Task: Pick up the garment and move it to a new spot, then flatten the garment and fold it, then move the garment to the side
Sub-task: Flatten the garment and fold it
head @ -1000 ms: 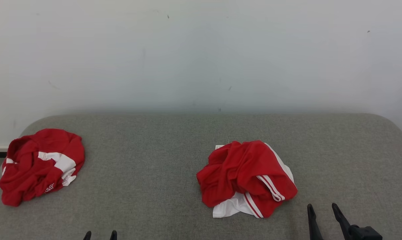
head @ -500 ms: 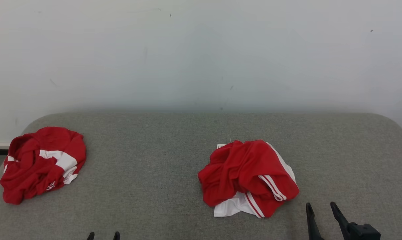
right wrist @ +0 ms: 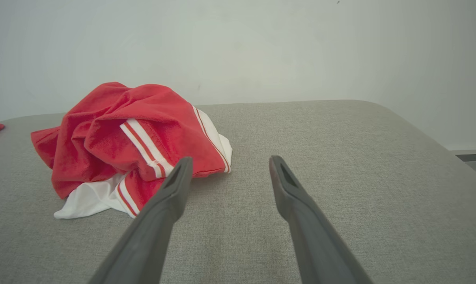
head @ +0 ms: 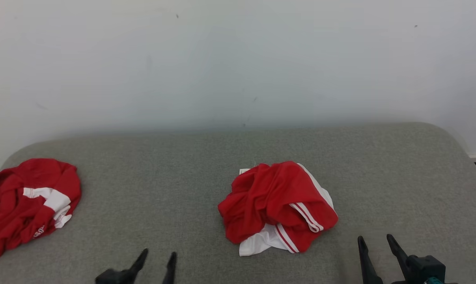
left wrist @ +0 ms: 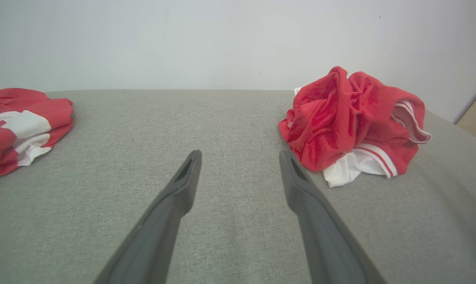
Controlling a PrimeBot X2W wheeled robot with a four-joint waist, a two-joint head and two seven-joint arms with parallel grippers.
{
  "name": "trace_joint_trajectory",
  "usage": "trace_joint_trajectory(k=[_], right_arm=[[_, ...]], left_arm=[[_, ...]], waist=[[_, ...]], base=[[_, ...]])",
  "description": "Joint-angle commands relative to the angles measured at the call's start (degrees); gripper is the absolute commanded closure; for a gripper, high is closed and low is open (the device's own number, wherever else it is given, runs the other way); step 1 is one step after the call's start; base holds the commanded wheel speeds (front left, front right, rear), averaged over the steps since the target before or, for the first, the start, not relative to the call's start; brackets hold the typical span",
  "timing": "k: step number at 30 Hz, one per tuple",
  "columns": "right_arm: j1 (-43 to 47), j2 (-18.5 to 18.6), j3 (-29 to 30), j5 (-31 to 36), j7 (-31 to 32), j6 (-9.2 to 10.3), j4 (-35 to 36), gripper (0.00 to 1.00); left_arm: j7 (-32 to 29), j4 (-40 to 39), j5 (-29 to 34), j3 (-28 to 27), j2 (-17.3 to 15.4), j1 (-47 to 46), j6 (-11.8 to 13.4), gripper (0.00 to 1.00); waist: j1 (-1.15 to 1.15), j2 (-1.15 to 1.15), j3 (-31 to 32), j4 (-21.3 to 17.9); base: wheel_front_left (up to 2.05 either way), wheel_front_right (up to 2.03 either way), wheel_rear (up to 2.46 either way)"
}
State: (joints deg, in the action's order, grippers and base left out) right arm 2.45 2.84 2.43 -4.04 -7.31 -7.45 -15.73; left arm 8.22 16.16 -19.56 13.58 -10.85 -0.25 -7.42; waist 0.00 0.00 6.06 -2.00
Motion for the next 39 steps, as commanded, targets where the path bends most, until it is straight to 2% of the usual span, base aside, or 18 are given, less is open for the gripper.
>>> trace_joint_trajectory(k=[1, 7, 15, 21, 27, 28, 29, 30, 34, 36, 39], right_arm=[[-0.3, 0.1, -0.2, 0.3, 0.4, -0.07, 0.7, 0.00], [-0.8, 0.1, -0.3, 0.4, 1.8, -0.07, 3.4, 0.00], [-0.7, 0.1, -0.3, 0.1, 2.5, -0.07, 4.6, 0.00], [-0.9, 0.1, -0.8, 0.1, 2.4, -0.07, 4.8, 0.00], [-1.1, 0.1, -1.3, -0.3, 2.2, -0.07, 4.7, 0.00], [-1.2, 0.1, -1.4, -0.4, 2.1, -0.07, 4.6, 0.00], [-1.2, 0.1, -1.4, -0.5, 2.0, -0.07, 4.5, 0.00], [-1.2, 0.0, -1.4, -0.5, 2.0, -0.07, 4.5, 0.00], [-1.2, 0.1, -1.8, -0.6, 2.1, -0.07, 4.4, 0.00], [-1.1, 0.1, -2.4, -0.6, 2.1, -0.07, 4.2, 0.00], [-1.2, 0.1, -2.5, -0.4, 2.2, -0.07, 4.0, 0.00]], left_arm=[[-1.8, -0.1, -0.9, 1.8, 0.3, -2.0, 0.0, 0.00], [-10.5, 2.4, -3.7, 11.8, 0.3, -11.3, 0.0, 0.00], [-14.4, 8.1, -4.8, 16.9, 2.8, -19.9, 0.1, 0.00], [-16.5, 15.1, -2.7, 17.8, 4.7, -24.6, 3.8, 0.00], [-15.5, 22.2, -1.0, 16.8, 5.9, -29.1, 10.6, 0.00], [-15.3, 23.2, -1.6, 16.7, 6.2, -30.0, 10.6, 0.51], [-15.0, 23.5, -1.8, 16.9, 6.3, -30.6, 10.2, 0.86], [-14.7, 23.5, -2.3, 16.9, 6.5, -31.2, 9.7, 1.00], [-11.9, 22.1, -3.8, 17.5, 7.5, -34.7, 7.4, 1.00], [-6.8, 18.0, -6.5, 17.7, 7.9, -39.7, 6.4, 1.00], [-2.8, 12.4, -11.0, 18.9, 8.1, -43.7, 6.8, 1.00]], waist=[[0.00, 0.00, -1.0, -2.4], [0.00, 0.00, -2.8, -8.0], [0.00, 0.00, -4.8, -15.7], [0.00, 0.00, -6.1, -21.0], [0.00, 0.00, -7.1, -24.1], [0.00, 0.00, -7.2, -24.2], [0.00, 0.00, -7.1, -24.2], [0.00, 0.00, -7.1, -24.1], [0.00, 0.00, -6.7, -23.2], [0.00, 0.00, -6.0, -22.2], [0.00, 0.00, -5.5, -21.6]], base=[[0.00, 0.00, 0.00], [0.00, 0.00, 0.00], [0.00, 0.00, 0.00], [0.00, 0.00, 0.00], [0.00, 0.00, 0.00], [0.00, 0.00, 0.00], [0.00, 0.00, 0.00], [0.00, 0.00, 0.00], [0.00, 0.00, 0.00], [0.00, 0.00, 0.00], [0.00, 0.00, 0.00]])
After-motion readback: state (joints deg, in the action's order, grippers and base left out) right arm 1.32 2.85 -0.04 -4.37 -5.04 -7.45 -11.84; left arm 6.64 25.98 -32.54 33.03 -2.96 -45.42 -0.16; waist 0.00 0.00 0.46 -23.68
